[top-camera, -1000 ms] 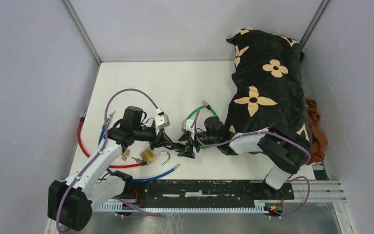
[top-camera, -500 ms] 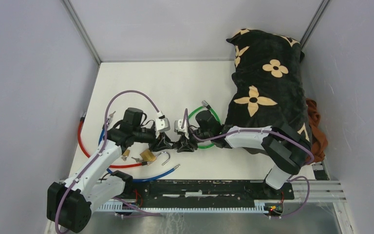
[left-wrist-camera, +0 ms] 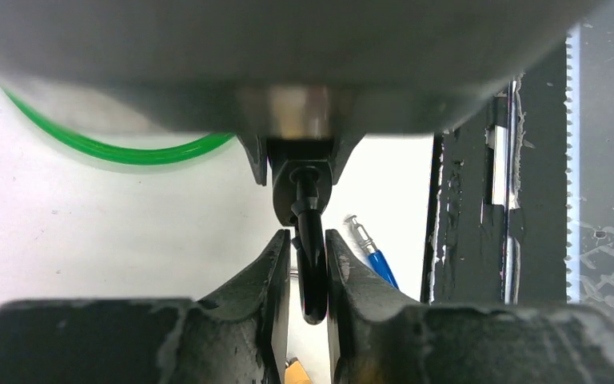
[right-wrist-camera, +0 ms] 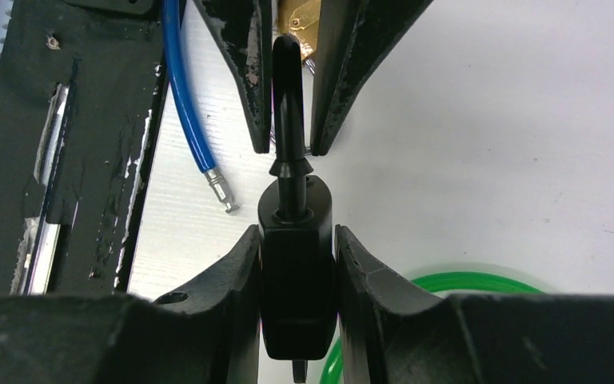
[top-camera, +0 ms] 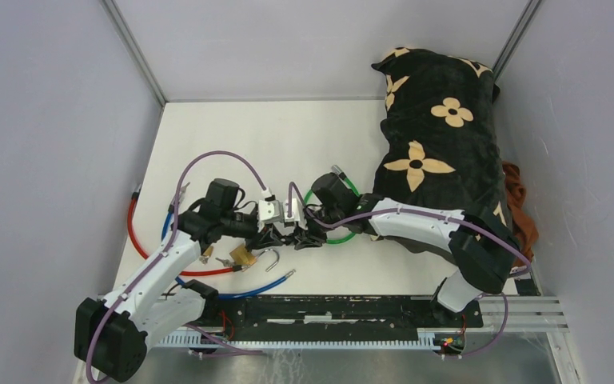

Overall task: Lock with the key
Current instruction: Lock the lock.

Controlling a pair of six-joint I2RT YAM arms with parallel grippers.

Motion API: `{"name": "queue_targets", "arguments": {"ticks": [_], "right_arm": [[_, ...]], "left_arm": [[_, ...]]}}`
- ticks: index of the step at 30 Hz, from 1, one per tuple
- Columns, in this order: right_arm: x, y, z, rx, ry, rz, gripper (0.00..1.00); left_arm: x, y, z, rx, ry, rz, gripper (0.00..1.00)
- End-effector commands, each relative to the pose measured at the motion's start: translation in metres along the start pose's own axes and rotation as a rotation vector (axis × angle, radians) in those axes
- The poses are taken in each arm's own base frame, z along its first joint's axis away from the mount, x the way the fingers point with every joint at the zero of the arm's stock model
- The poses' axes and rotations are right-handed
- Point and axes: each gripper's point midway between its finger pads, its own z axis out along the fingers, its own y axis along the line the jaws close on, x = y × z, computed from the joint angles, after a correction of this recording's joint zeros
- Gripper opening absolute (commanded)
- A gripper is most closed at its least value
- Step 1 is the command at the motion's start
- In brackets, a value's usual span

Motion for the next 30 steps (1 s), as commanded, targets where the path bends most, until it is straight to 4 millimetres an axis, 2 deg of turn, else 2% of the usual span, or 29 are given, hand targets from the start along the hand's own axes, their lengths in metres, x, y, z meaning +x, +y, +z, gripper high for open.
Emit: {"name": "queue_targets", "arguments": {"ticks": [1, 3, 5, 7, 10, 12, 14, 15, 18, 23, 26, 29, 30], "right_arm": [[-0.065, -0.007, -0.026, 0.038, -0.125, -0.152, 0.0], [-0.065, -0.007, -0.03, 0.046, -0.106, -0.163, 0.0], [-0.068, -0.005, -0.033, 0.044, -0.11, -0.17, 0.0], [-0.073, -0.002, -0.037, 0.039, -0.128, -0.181, 0.0], [-0.078, -0.003, -0.046, 0.064, -0.149, -0.202, 0.29], [-0.08, -0.007, -0.057, 0.089, -0.192, -0.195, 0.49], [-0.081, -0.012, -0.077, 0.121, -0.274, -0.158, 0.66], [-0.086, -0.012, -0.087, 0.139, -0.34, -0.164, 0.72], [-0.09, -0.005, -0.104, 0.164, -0.472, -0.155, 0.83], [-0.105, -0.001, -0.107, 0.132, -0.575, -0.12, 0.86], [-0.113, -0.003, -0.109, 0.117, -0.613, -0.109, 0.83], [-0.118, -0.001, -0.109, 0.077, -0.64, -0.103, 0.68], [-0.119, 0.0, -0.107, 0.061, -0.641, -0.076, 0.57]], "left_arm": [[-0.015, 0.011, -0.006, -0.039, -0.014, 0.09, 0.28], [-0.018, 0.011, -0.006, -0.041, -0.021, 0.098, 0.25], [-0.023, 0.012, -0.007, -0.045, -0.035, 0.106, 0.05], [-0.035, 0.015, -0.008, -0.065, -0.073, 0.099, 0.02], [-0.059, 0.018, -0.013, -0.107, -0.168, 0.067, 0.02], [-0.079, 0.021, -0.019, -0.145, -0.246, 0.06, 0.02], [-0.1, 0.022, -0.028, -0.184, -0.33, 0.051, 0.02], [-0.109, 0.023, -0.032, -0.203, -0.368, 0.041, 0.02], [-0.13, 0.02, -0.04, -0.211, -0.47, 0.025, 0.02], [-0.139, 0.008, -0.041, -0.157, -0.529, 0.012, 0.02], [-0.139, 0.0, -0.04, -0.118, -0.527, 0.02, 0.02], [-0.138, -0.002, -0.04, -0.111, -0.518, 0.027, 0.02], [-0.138, -0.002, -0.04, -0.109, -0.517, 0.038, 0.02]]}}
